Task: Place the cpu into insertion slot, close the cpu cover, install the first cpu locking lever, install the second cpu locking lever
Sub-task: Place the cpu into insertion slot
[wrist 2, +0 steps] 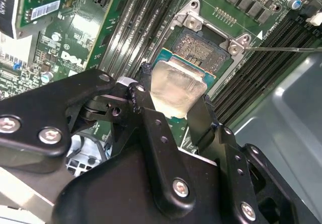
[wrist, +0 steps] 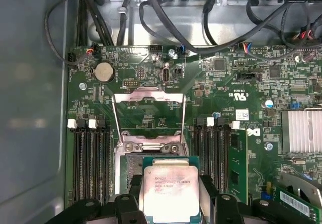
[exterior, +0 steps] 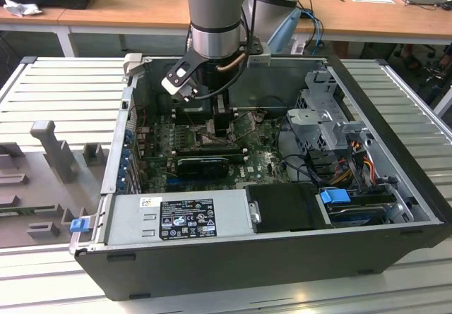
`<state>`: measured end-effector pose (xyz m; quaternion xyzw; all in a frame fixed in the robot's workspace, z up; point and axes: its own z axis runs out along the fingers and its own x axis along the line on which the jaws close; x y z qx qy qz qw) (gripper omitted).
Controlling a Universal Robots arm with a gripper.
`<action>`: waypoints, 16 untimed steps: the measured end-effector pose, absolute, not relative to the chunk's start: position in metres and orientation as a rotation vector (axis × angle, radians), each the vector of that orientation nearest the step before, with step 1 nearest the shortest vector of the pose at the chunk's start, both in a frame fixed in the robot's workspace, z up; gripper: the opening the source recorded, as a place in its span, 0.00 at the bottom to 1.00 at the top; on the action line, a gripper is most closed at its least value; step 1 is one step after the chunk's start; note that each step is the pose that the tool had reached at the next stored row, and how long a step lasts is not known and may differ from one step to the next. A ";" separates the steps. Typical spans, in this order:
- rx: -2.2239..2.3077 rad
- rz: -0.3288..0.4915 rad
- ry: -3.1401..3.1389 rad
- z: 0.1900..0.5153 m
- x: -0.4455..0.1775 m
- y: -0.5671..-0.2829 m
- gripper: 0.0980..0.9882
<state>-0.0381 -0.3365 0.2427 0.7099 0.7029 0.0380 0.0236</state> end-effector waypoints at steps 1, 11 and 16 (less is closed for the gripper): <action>2.198 0.118 2.175 0.241 -0.038 -0.336 0.48; 2.198 0.118 2.175 0.235 -0.041 -0.335 0.48; 2.198 0.118 2.175 0.231 -0.042 -0.334 0.48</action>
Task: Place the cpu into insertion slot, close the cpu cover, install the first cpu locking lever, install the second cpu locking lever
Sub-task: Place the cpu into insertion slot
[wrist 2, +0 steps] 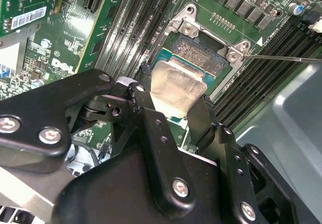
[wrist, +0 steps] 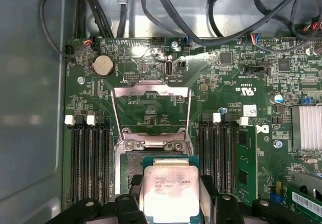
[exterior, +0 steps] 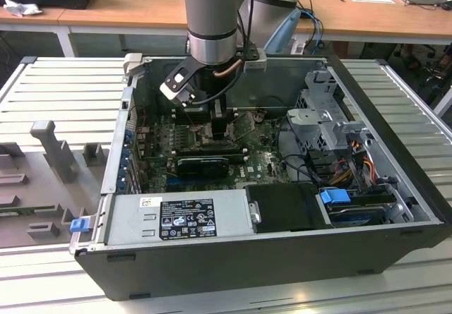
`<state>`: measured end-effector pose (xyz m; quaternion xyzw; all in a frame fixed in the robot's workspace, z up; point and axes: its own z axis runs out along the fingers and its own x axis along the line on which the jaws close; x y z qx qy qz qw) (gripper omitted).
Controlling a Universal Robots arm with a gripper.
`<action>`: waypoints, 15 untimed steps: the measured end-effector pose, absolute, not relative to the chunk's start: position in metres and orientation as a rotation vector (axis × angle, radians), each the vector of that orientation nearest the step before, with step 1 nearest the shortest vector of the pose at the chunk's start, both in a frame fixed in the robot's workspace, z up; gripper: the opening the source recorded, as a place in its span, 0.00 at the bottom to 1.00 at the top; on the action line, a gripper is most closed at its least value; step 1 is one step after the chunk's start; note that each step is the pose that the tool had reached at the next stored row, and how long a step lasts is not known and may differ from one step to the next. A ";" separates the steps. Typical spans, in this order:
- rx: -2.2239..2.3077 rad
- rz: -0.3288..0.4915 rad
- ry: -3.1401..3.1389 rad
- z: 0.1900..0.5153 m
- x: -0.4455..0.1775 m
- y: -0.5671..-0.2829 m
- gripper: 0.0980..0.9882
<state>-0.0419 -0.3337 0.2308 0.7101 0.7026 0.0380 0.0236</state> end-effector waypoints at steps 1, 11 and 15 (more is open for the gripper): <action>2.198 0.118 2.175 0.230 -0.042 -0.333 0.48; 2.200 0.118 2.173 0.218 -0.045 -0.325 0.48; 2.200 0.117 2.173 0.210 -0.046 -0.320 0.48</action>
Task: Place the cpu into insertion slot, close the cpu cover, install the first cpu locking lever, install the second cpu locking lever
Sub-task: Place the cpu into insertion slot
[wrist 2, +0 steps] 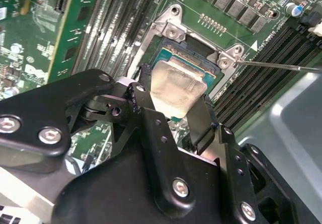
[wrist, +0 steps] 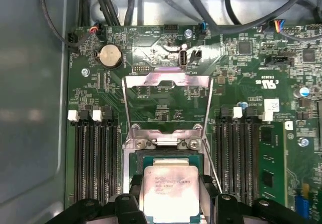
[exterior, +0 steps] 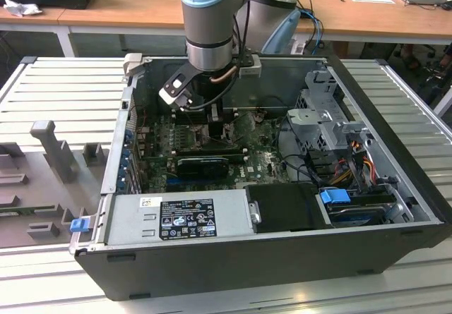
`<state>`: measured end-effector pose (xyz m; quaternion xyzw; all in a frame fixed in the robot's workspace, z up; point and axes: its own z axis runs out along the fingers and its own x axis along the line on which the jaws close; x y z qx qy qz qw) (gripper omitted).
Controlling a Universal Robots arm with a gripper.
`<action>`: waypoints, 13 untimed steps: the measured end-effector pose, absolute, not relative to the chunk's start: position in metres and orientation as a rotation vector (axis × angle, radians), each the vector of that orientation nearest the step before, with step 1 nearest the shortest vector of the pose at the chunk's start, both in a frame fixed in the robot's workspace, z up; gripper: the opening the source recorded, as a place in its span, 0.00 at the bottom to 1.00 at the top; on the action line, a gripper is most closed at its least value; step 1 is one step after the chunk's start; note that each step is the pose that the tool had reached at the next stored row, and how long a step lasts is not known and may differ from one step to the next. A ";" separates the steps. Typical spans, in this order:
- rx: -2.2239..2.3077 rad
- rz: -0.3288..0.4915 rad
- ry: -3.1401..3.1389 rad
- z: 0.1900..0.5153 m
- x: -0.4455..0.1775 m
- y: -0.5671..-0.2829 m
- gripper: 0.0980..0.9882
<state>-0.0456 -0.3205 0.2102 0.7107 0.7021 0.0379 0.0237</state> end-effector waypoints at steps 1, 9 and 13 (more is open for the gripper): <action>2.200 0.117 2.173 0.209 -0.046 -0.319 0.48; 2.201 0.117 2.172 0.201 -0.046 -0.318 0.48; 2.201 0.118 2.172 0.200 -0.046 -0.317 0.49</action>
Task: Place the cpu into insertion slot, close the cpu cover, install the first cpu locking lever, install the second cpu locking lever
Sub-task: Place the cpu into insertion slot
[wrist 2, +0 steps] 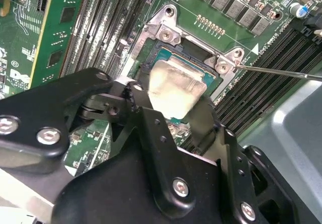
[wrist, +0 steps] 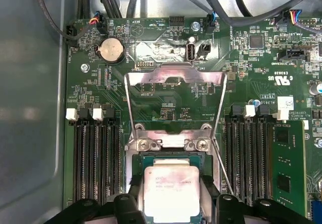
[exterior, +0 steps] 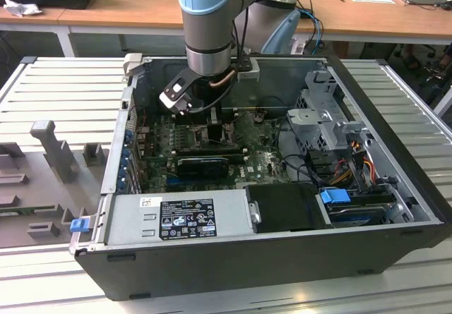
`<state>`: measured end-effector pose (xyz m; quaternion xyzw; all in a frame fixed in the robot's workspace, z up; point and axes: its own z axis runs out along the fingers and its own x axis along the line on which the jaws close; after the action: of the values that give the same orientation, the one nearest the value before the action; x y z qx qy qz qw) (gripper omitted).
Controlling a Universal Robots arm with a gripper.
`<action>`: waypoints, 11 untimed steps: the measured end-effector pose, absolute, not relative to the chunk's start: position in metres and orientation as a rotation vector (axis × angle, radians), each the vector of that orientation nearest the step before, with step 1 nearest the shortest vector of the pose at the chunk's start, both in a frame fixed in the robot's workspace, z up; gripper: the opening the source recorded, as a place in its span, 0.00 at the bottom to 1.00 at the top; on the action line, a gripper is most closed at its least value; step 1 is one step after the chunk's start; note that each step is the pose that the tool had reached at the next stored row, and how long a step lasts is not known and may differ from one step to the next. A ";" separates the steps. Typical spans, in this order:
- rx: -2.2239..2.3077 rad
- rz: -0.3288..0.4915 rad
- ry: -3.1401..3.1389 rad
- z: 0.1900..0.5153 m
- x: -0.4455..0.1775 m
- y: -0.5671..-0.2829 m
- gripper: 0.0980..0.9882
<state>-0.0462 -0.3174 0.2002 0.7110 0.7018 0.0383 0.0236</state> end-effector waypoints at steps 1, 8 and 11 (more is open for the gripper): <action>2.201 0.118 2.172 0.200 -0.046 -0.317 0.57; 2.201 0.117 2.172 0.204 -0.046 -0.318 0.57; 2.201 0.118 2.172 0.209 -0.046 -0.318 0.57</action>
<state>-0.0464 -0.3175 0.2090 0.7110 0.7018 0.0380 0.0237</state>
